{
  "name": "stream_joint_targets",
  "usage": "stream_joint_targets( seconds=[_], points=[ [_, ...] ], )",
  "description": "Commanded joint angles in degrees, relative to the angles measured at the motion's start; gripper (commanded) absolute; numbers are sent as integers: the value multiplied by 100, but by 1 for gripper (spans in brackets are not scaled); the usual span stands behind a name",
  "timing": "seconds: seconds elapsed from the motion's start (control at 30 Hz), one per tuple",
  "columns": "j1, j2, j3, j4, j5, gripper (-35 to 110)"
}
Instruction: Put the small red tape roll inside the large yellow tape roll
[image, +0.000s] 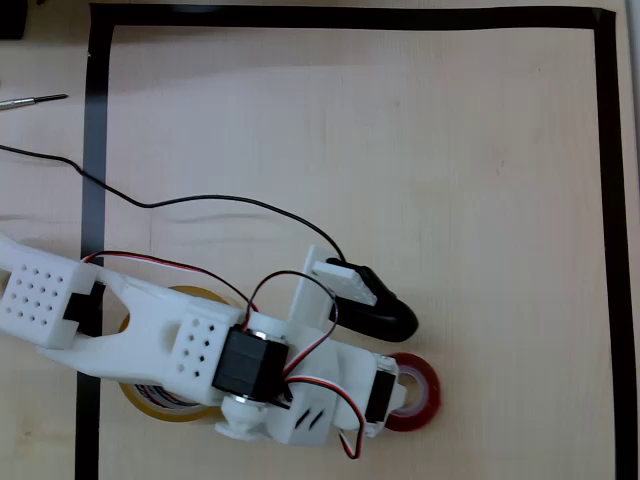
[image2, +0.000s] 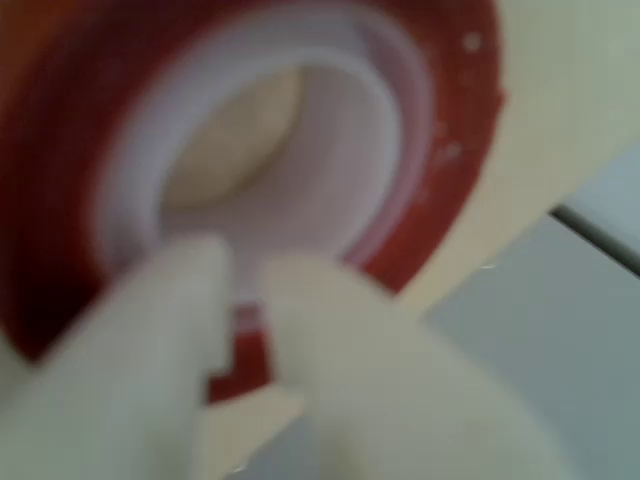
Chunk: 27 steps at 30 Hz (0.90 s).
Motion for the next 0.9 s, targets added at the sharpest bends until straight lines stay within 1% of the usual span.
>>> stream_joint_targets(
  seconds=[0.0,0.23,0.43,0.67,0.77,0.87],
  points=[
    [53,721,-255,712,62,0],
    [-44,958,-255,1415,88,0],
    [-18,1143,-255,1230,44,0],
    [-62,1828,-255,1187,35,0],
    [-79,2039,-255,1266,18,0],
    [-141,2101,-255,1573,18,0]
  ],
)
